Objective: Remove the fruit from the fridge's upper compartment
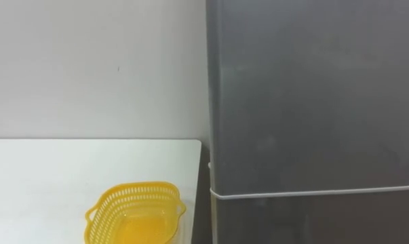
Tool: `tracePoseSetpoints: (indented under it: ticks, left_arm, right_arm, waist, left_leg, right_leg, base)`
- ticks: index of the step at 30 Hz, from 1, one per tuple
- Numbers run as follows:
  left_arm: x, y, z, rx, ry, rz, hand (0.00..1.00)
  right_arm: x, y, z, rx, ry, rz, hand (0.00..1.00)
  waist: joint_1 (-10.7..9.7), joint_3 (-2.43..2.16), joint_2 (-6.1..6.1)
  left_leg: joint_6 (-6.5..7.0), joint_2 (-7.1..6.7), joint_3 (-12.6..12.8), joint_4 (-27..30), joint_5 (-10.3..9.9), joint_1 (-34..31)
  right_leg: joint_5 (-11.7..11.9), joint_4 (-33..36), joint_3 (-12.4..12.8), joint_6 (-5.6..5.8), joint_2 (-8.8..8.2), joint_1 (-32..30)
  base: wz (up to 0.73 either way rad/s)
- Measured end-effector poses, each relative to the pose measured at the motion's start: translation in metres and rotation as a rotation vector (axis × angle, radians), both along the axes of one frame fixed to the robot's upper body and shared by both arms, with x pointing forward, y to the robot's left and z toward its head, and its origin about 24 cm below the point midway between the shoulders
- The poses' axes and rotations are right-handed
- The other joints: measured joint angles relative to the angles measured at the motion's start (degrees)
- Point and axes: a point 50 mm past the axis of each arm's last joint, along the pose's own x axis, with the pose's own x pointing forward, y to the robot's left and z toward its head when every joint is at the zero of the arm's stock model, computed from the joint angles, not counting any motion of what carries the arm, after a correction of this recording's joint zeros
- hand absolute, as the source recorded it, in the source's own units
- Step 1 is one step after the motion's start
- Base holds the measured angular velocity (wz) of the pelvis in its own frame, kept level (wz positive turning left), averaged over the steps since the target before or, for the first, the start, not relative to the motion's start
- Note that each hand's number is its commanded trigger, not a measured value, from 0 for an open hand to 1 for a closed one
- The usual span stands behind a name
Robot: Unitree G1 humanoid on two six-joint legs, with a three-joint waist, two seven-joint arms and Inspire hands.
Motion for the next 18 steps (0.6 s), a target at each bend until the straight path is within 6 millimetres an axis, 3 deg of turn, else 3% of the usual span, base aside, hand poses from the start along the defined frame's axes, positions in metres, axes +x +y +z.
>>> tracePoseSetpoints:
  ticks: [6, 13, 18]
  left_arm:
    - [0.029, 0.021, 0.018, 0.118, -0.235, 0.354, 0.00]
    - [0.057, 0.039, 0.044, 0.261, -0.394, 0.495, 0.00]
    - [0.091, 0.057, 0.095, 0.406, -0.652, 0.605, 0.00]
  right_arm:
    - [-0.003, -0.001, 0.001, -0.011, -0.031, -0.031, 0.00]
    - [-0.017, 0.000, 0.001, -0.009, -0.014, -0.035, 0.00]
    - [-0.023, 0.002, 0.001, -0.009, -0.004, -0.027, 0.00]
  waist:
    - [0.8, 0.04, 0.09]
    - [2.5, -0.44, 0.19]
    - [2.8, -0.43, 0.14]
  left_leg:
    - [0.00, 0.03, -0.3, -0.5, 0.0, 0.8]
    - [0.00, -0.02, -0.4, -0.8, 0.0, 1.4]
    - [0.00, 0.04, -0.3, -0.8, 0.0, 1.3]
  right_leg:
    - [0.0, -0.1, -0.1, 0.00, 0.10, 0.8]
    - [0.0, 0.0, -0.1, -0.01, 0.10, 0.7]
    - [0.0, 0.2, 0.3, -0.02, 0.17, 0.7]
  base:
    - [0.01]
    - [-0.02]
    - [-0.01]
